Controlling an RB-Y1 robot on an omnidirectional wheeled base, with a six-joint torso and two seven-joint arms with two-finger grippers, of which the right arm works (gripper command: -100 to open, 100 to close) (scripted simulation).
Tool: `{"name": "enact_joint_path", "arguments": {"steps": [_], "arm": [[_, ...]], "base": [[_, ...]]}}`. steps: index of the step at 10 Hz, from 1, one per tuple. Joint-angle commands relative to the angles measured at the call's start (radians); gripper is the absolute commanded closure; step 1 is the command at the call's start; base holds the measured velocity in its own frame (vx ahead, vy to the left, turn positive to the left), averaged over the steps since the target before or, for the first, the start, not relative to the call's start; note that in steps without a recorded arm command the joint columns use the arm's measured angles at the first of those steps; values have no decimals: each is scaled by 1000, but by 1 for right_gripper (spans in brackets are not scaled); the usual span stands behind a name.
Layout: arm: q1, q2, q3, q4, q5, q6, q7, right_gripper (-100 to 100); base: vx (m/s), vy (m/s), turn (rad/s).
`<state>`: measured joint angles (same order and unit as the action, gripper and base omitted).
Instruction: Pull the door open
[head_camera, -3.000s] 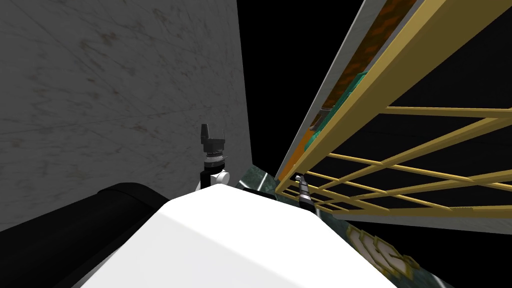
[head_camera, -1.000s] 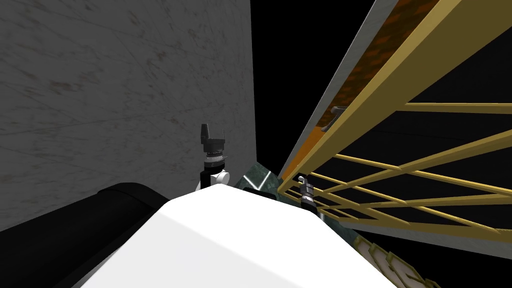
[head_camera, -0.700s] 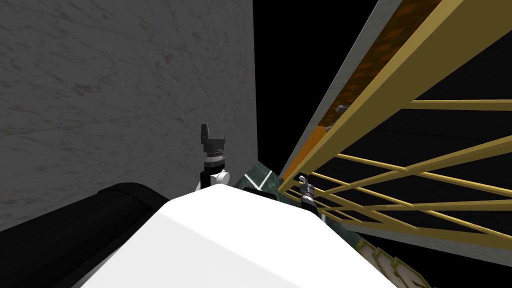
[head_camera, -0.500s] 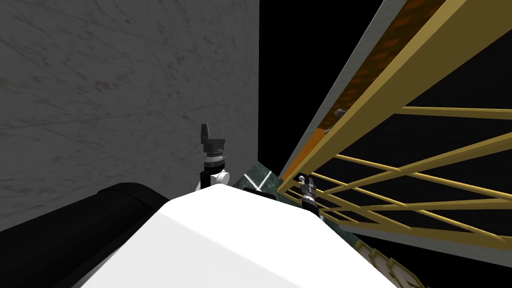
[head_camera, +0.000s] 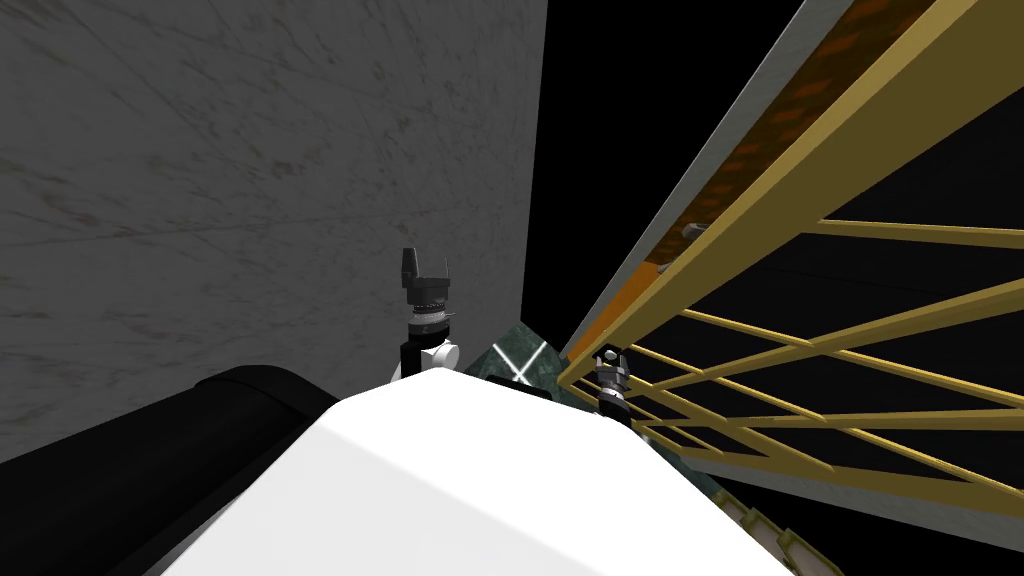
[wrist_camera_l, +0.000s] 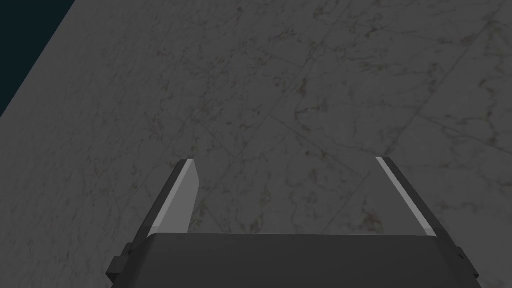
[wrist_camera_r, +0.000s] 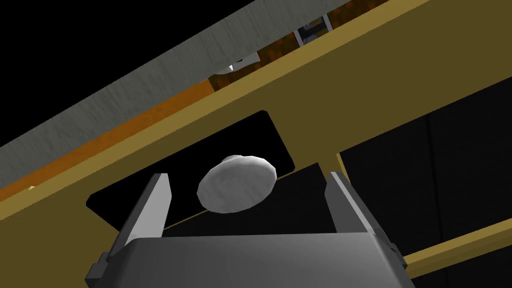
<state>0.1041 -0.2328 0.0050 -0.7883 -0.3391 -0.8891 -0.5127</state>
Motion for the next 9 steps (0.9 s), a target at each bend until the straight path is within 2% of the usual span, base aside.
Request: {"name": "enact_joint_path", "arguments": {"steps": [1,2,4,5,7,8,9], "arm": [[-3,3,11,-3,-30,1,-50,-100],[-3,3,11,-3,-30,1,-58,-100],[-8,7,25,-6,-71,2,-121,-100],[-8,7,25,-6,-71,2,-128,-100],[-13,12,40,-9,-113,3,-193,-100],[-13,12,40,-9,-113,3,-203,-100],[-15,14,47,-11,-135,4,-242,-100]], "base": [[-98,-8,82],[-63,-15,30],[-58,-18,75],[-59,-9,33],[-69,-12,69],[-58,-13,38],[-57,-19,45]]}}
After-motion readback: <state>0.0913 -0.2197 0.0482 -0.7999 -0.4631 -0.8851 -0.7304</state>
